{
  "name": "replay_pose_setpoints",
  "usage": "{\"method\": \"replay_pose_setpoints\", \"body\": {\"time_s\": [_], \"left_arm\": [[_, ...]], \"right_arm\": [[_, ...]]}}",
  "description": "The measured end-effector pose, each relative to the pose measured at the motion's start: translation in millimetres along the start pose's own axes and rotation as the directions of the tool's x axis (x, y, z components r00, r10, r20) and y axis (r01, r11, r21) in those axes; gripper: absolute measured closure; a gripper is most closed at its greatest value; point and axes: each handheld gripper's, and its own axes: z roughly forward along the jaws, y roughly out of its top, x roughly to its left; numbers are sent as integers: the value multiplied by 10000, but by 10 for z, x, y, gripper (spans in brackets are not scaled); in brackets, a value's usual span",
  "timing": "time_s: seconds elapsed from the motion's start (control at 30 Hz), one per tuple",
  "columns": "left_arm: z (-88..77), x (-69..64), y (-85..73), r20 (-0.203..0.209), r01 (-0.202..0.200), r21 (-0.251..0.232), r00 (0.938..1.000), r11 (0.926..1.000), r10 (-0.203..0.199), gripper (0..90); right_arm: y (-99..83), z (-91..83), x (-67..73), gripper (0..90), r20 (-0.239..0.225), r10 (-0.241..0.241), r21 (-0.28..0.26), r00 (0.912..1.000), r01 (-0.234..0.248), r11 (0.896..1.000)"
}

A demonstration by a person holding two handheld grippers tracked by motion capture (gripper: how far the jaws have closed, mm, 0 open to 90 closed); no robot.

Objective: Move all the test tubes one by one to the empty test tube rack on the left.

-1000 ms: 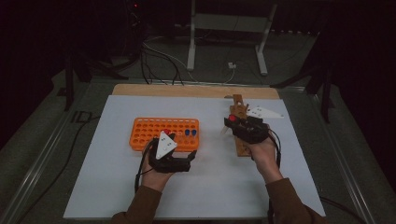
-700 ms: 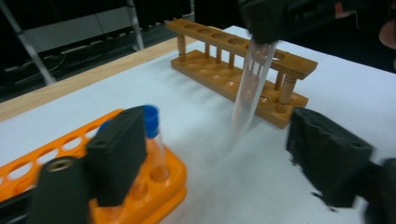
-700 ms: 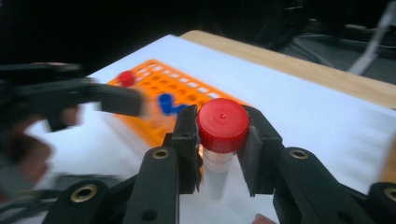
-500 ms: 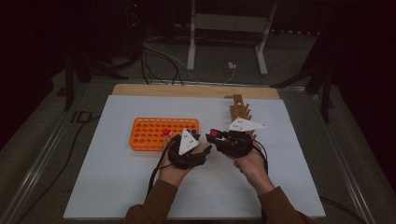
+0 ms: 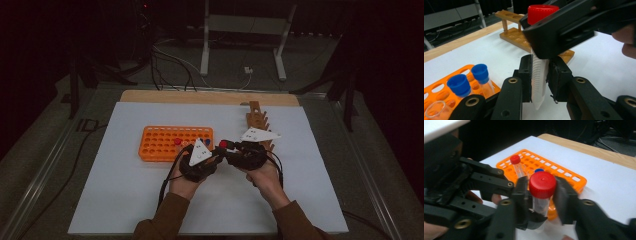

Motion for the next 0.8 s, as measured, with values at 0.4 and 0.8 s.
{"method": "replay_pose_setpoints", "body": {"time_s": [0.4, 0.8], "left_arm": [[-278, 246, -193, -700, 513, -80, 9962, 9987, -517, 743], [-615, 483, -308, -1359, 896, -469, 9861, 9949, -952, 743]], "right_arm": [[-109, -141, -239, 233, 814, 151, -423, 9966, -117, 9990], [-313, -268, -479, 27, 2231, 416, -449, 9739, -324, 9985]]}}
